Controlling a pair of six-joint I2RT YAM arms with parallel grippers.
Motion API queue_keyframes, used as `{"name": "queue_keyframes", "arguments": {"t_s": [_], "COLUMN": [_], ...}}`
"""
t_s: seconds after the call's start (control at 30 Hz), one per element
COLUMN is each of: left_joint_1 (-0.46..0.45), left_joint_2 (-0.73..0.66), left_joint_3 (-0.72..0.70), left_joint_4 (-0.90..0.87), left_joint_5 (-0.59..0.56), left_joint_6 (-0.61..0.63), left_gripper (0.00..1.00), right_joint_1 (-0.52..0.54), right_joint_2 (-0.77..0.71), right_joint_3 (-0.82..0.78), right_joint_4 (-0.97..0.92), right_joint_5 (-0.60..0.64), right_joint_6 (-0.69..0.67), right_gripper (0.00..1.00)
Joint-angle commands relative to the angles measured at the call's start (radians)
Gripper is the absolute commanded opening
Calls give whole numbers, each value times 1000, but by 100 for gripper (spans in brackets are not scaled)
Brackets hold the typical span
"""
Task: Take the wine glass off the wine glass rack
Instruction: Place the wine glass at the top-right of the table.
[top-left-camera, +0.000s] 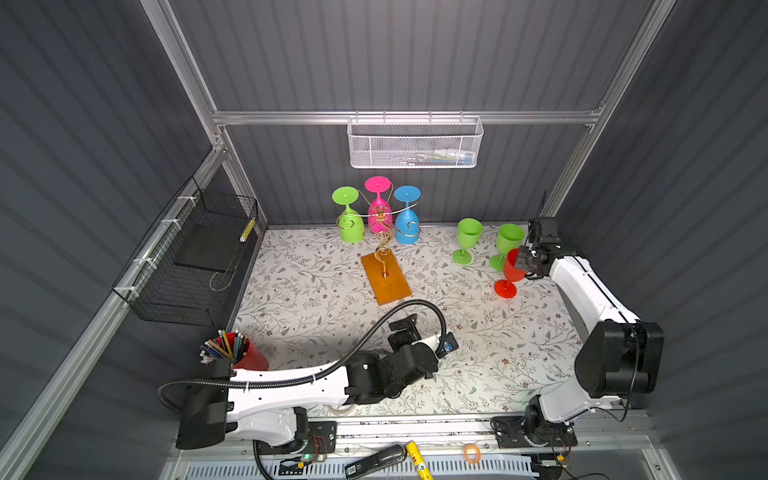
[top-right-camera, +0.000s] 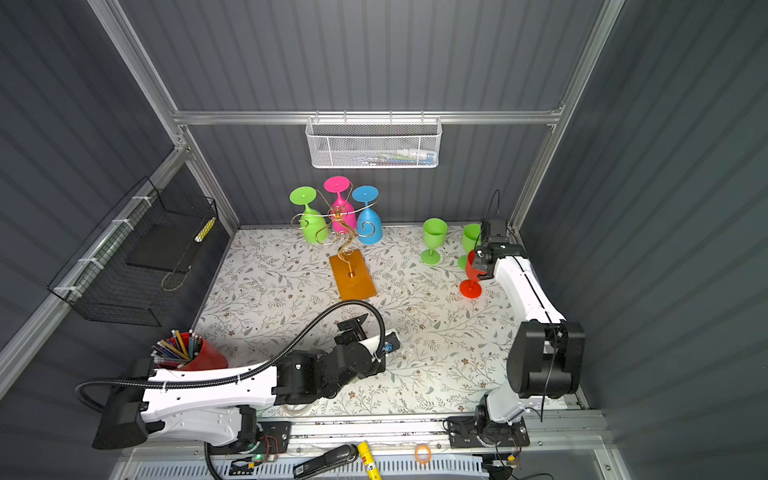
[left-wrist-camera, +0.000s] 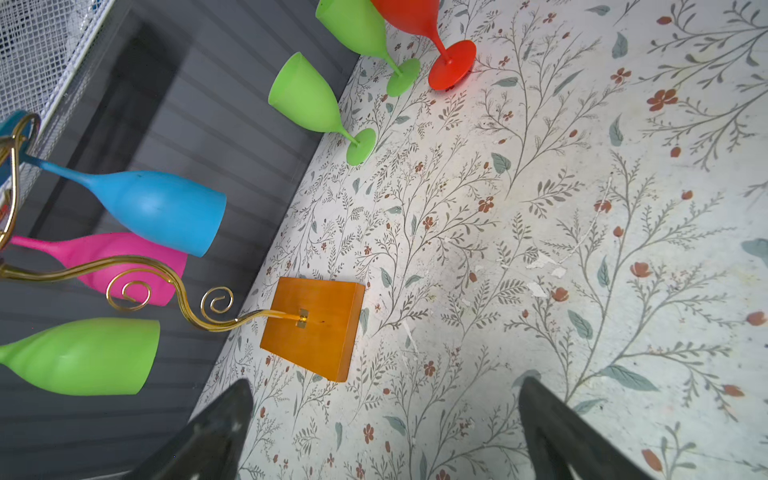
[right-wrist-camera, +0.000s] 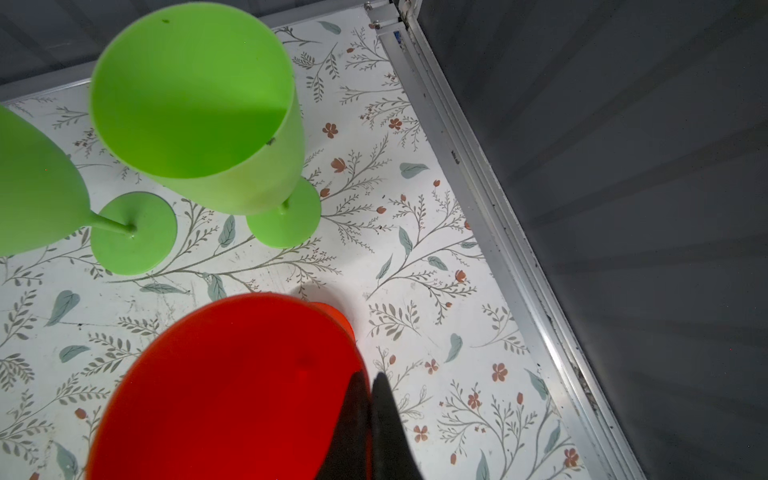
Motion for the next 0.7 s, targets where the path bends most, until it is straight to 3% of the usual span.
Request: {"name": "queue_keyframes", "arguments": {"t_s": [0.0, 0.2, 0.4, 0.67], "left_joint_1": [-8, -8, -8, -8], "left_joint_2": [-32, -43, -84, -98], "left_joint_3": [36, 39, 56, 110], "left_joint_4": [-56, -107, -112, -124], "left_joint_5": [11, -10, -15, -21], "left_joint_6": [-77, -120, -152, -169], "left_gripper": [100, 100, 100, 100], "right_joint_1": [-4, -3, -4, -3], "right_joint_2": [10, 17, 0, -45], "right_joint_3": [-18, -42, -77, -80], "right_joint_4": [30, 49, 64, 40], "right_joint_5": [31, 31, 22, 51], "right_joint_6": [3, 10, 26, 29], "right_gripper": [0, 2, 12, 54]}}
